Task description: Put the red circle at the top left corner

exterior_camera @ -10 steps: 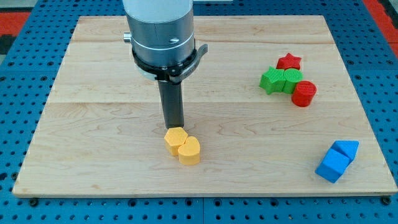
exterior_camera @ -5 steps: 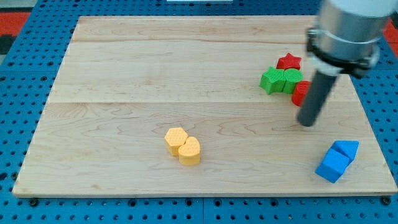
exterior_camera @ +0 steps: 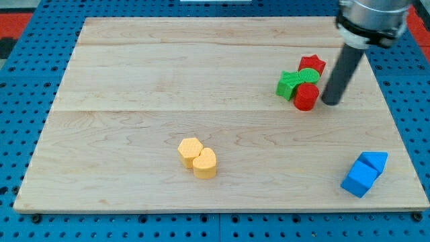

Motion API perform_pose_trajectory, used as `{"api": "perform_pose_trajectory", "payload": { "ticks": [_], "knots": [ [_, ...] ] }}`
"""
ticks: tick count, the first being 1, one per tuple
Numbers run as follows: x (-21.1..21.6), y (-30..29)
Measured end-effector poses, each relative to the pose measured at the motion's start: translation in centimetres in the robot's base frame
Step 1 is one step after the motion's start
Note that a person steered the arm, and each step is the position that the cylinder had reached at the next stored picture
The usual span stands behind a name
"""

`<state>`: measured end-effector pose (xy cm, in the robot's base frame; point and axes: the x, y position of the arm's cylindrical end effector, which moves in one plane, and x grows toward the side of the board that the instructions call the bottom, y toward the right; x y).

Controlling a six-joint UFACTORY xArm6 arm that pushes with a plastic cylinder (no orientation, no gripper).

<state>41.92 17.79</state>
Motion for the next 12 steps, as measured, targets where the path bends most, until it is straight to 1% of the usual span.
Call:
{"api": "perform_pose_trajectory", "payload": {
  "ticks": [1,2,3,4,5,6,7,8,9,10,11,12],
  "knots": [
    [0.4,-8.6],
    [0.5,-14.3],
    [-0.1,-23.8],
    [1.7,-25.6],
    [2.9,-30.6],
    [-1.4,-36.4],
    [-5.6,-36.8],
    [-3.8,-36.2],
    [-0.4,-35.2],
    [-0.2,-32.2],
    [-2.5,-29.1],
    [-5.2,-23.7]
  ]
}}
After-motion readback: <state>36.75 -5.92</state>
